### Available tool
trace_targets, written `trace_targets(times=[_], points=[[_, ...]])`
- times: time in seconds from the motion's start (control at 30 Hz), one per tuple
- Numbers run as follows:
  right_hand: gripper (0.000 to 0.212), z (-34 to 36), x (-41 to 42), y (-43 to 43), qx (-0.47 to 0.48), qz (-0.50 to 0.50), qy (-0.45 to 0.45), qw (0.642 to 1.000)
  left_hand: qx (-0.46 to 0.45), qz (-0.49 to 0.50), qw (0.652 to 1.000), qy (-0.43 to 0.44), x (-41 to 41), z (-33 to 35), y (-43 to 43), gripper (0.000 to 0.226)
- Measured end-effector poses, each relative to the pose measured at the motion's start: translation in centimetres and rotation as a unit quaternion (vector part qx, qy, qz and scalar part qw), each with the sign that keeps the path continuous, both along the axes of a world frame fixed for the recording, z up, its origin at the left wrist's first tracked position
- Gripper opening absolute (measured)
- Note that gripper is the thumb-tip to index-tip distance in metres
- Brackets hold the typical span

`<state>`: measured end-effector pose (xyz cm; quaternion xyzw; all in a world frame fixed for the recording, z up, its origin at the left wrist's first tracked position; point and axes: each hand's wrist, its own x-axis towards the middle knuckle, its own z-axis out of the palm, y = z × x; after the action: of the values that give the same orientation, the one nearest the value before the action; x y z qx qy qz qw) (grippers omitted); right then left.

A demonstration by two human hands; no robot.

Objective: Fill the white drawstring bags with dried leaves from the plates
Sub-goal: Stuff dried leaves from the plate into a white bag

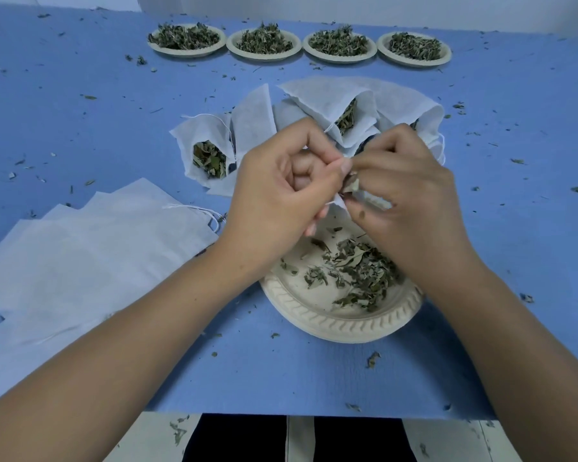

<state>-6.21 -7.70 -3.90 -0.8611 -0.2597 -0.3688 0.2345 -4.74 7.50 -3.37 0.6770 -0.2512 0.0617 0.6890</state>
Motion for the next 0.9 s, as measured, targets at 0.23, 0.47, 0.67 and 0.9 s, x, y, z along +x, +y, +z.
trace_targets(times=[0.23,0.47,0.67,0.9], points=[[0.033,1.3,-1.0,-1.3,0.085,-0.005,-0.048,0.995,-0.05,0.065,0.996,-0.016,0.6,0.2,0.4,0.02],[0.042,0.7,-0.9,0.0,-0.053,0.019,0.073,0.996,-0.036,0.024,0.999,-0.029,-0.1,0.3,0.2,0.021],[0.033,1.0,-0.8,-0.8,-0.011,0.033,0.058,0.998,-0.047,0.031,0.998,-0.027,0.0,0.3,0.2,0.02],[0.035,1.0,-0.6,-1.5,0.013,0.019,0.005,1.0,-0.082,0.051,0.995,-0.001,0.6,0.4,0.4,0.021]])
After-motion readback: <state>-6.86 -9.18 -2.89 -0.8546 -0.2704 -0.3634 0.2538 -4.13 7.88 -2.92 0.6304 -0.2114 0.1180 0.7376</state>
